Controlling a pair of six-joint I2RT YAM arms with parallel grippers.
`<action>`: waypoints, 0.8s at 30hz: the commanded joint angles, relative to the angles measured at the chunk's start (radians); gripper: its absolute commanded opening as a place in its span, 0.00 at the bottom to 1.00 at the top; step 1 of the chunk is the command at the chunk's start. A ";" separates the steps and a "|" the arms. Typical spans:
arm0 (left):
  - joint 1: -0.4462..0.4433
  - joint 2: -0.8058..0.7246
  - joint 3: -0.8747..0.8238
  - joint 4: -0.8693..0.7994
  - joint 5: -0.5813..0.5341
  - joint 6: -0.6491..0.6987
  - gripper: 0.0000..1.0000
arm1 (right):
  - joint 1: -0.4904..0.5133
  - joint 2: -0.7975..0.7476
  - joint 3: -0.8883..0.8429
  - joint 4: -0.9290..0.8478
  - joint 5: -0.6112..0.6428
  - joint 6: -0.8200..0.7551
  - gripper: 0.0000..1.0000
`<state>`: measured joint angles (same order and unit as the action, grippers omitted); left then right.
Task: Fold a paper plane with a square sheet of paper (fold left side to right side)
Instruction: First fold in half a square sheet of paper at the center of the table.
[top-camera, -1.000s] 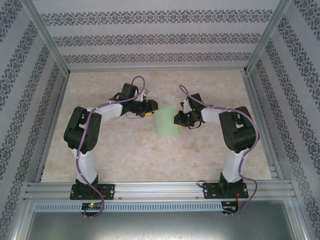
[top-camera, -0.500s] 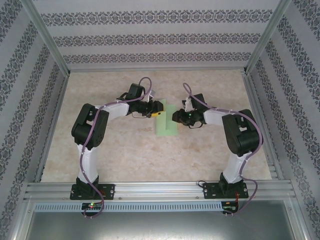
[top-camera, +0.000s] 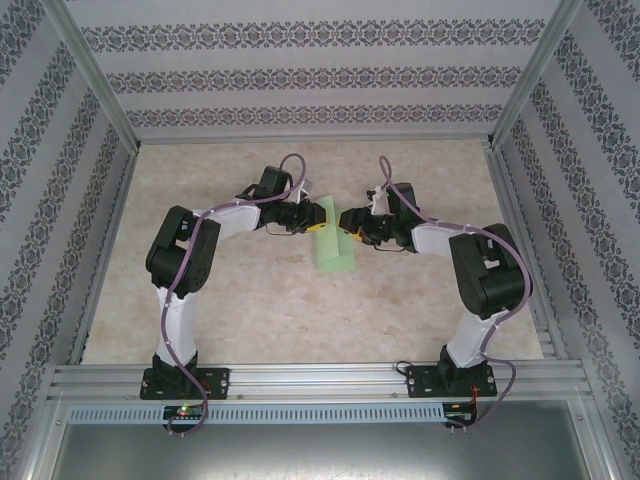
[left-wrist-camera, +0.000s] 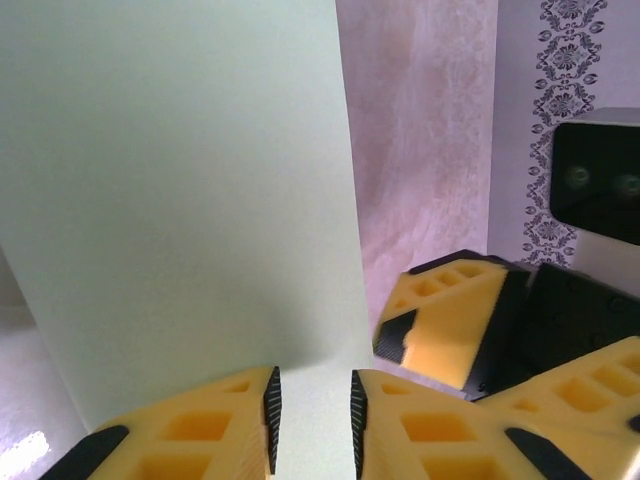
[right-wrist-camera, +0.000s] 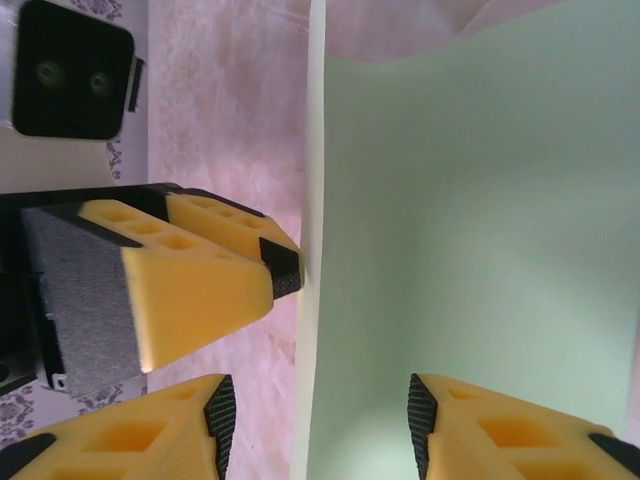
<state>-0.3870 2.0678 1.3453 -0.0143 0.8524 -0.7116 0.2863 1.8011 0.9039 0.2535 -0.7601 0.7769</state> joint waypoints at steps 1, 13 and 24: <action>-0.012 0.014 0.022 -0.010 -0.008 0.014 0.28 | 0.015 0.053 0.037 0.074 -0.053 0.054 0.49; -0.012 -0.007 0.012 -0.021 -0.013 0.028 0.28 | 0.029 0.112 0.071 0.051 -0.038 0.040 0.12; -0.010 -0.145 -0.052 -0.172 -0.182 0.110 0.48 | 0.010 0.092 0.102 -0.199 0.095 -0.131 0.08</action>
<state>-0.3870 1.9797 1.3121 -0.1024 0.7517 -0.6514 0.3031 1.9053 0.9733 0.1455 -0.7223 0.7231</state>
